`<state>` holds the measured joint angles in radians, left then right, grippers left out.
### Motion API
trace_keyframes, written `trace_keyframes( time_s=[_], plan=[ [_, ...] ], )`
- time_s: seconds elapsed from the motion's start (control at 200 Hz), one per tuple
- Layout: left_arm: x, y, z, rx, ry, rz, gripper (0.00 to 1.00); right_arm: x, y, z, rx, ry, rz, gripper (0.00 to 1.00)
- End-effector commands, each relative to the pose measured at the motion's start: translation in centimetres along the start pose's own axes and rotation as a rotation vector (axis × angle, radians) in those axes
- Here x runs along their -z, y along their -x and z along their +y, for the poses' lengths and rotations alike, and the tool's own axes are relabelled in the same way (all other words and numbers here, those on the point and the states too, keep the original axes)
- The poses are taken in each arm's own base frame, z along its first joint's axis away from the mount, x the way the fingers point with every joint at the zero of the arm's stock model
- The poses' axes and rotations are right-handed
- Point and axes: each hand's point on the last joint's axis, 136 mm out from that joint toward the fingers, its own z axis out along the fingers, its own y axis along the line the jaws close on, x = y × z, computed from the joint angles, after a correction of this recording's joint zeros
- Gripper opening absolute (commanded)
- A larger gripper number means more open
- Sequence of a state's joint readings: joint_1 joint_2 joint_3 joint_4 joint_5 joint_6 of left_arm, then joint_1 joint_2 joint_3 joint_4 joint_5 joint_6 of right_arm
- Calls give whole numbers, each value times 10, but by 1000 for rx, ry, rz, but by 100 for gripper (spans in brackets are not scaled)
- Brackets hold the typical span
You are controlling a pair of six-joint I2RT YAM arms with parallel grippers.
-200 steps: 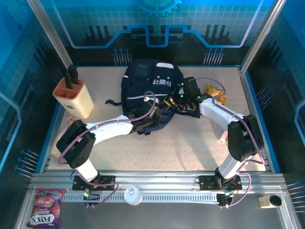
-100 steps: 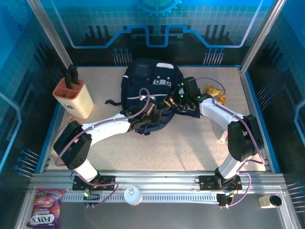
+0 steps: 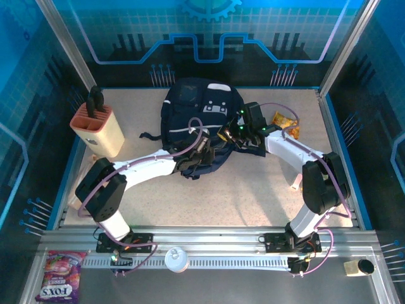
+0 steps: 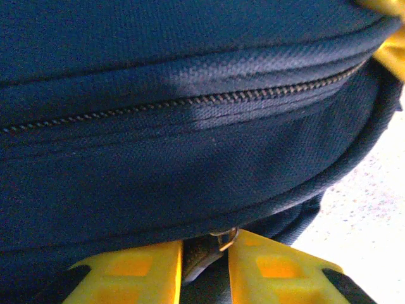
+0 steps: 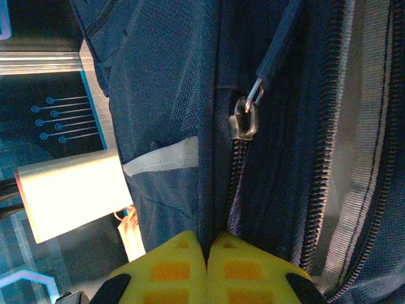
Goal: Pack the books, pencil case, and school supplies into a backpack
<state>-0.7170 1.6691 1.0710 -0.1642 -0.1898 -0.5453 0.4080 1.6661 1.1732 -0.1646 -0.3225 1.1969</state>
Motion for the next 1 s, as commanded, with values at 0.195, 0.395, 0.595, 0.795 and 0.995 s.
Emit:
trace_keyframes(
  time_s=[0.195, 0.395, 0.595, 0.795, 0.995],
  plan=[
    [13, 15, 8, -49, 46, -36, 7, 12, -3, 27, 70, 80, -9, 0],
    [24, 6, 37, 1, 103, 16, 0, 16, 4, 15, 72, 43, -42, 0],
    [33, -15, 64, 47, 101, 109, 0, 18, 10, 4, 69, 16, -69, 0],
    [38, -24, 81, 40, 103, 155, 0, 16, 14, -3, 70, 0, -85, 0],
    [46, -5, 38, -49, -68, 145, 0, 21, 8, -6, 54, 28, -81, 20]
  ],
)
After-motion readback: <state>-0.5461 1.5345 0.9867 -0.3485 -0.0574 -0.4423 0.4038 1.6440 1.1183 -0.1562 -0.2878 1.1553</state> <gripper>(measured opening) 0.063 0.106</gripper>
